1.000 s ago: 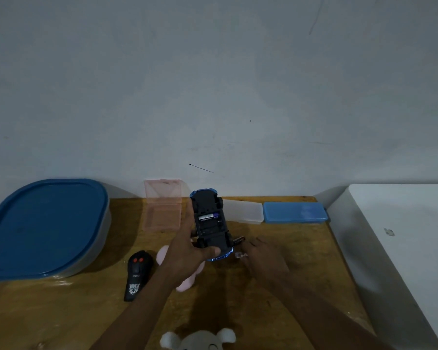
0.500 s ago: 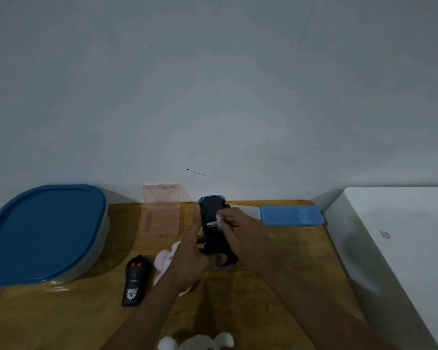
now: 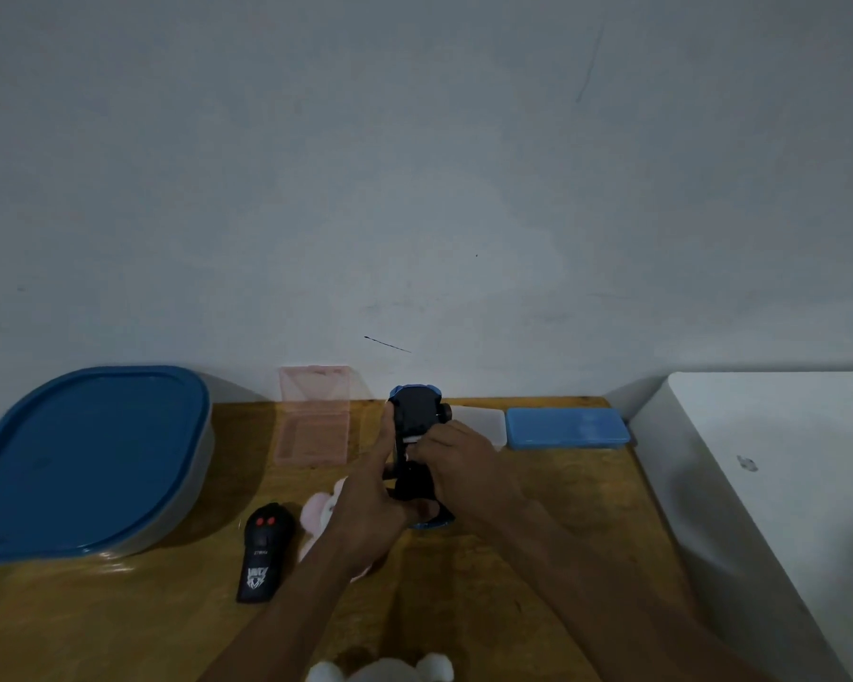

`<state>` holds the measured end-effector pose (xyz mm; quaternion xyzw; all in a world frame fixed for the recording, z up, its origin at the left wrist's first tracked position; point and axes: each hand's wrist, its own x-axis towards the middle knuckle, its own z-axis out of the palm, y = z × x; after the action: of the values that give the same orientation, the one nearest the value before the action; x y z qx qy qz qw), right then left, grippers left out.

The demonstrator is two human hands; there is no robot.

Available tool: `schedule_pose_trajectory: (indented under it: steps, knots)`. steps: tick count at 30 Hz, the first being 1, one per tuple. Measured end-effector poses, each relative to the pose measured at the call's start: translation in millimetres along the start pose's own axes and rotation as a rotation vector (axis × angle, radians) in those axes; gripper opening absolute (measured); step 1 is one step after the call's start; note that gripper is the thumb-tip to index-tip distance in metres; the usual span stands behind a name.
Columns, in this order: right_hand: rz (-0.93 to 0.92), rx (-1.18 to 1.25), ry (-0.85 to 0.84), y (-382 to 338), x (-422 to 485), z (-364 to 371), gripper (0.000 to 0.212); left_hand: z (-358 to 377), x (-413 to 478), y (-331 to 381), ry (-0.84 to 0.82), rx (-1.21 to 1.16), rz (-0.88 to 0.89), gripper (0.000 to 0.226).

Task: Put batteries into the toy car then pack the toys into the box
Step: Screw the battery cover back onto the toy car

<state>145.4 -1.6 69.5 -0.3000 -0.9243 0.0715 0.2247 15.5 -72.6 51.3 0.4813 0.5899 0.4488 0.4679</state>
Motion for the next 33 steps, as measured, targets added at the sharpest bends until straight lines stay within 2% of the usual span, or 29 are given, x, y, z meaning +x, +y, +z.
schedule_pose_trajectory:
  steps: [6,8,10,11,13,15,17,21,24,27,30,33]
  knots:
    - [0.046,-0.038,-0.061,-11.4,0.9,-1.5,0.040,2.4,3.6,0.2,0.015,0.031,0.004,0.111]
    - [0.076,-0.040,-0.143,-12.8,4.9,-4.0,0.033,0.8,2.8,-1.5,0.000,0.052,0.005,0.110]
    - [0.179,0.018,-0.253,-9.7,8.7,-8.1,0.029,-3.3,2.0,-2.3,-0.021,0.063,0.013,0.108]
    - [0.244,0.087,-0.239,-7.2,8.2,-9.2,0.030,-6.1,2.0,-3.3,-0.025,0.069,0.003,0.104]
    - [0.409,0.222,-0.105,-0.8,5.9,-13.3,0.028,-11.8,2.2,-2.1,-0.014,0.061,-0.020,0.091]
    - [0.554,0.221,0.013,10.5,-0.4,-13.2,0.029,-17.2,3.1,-1.4,-0.013,0.040,-0.026,0.088]
    - [0.637,0.161,-0.041,20.6,-6.5,-9.1,0.033,-21.4,5.4,-3.5,0.017,0.019,-0.043,0.086]
    - [0.588,0.003,-0.358,23.2,-18.1,-2.1,0.034,-25.3,6.7,-8.3,0.049,-0.018,-0.067,0.087]
    - [0.494,-0.075,-0.486,19.9,-21.5,4.8,0.023,-24.6,5.6,-8.9,0.051,-0.050,-0.082,0.083]
    - [0.453,-0.118,-0.604,17.9,-23.3,18.5,0.021,-23.0,5.0,-10.2,0.029,-0.074,-0.088,0.090]
    - [0.458,-0.115,-0.606,20.7,-29.0,26.6,0.024,-21.6,5.2,-10.6,0.035,-0.104,-0.106,0.086]
    - [0.597,0.024,-0.379,24.3,-30.3,18.3,0.022,-19.7,5.8,-10.6,0.037,-0.104,-0.094,0.084]
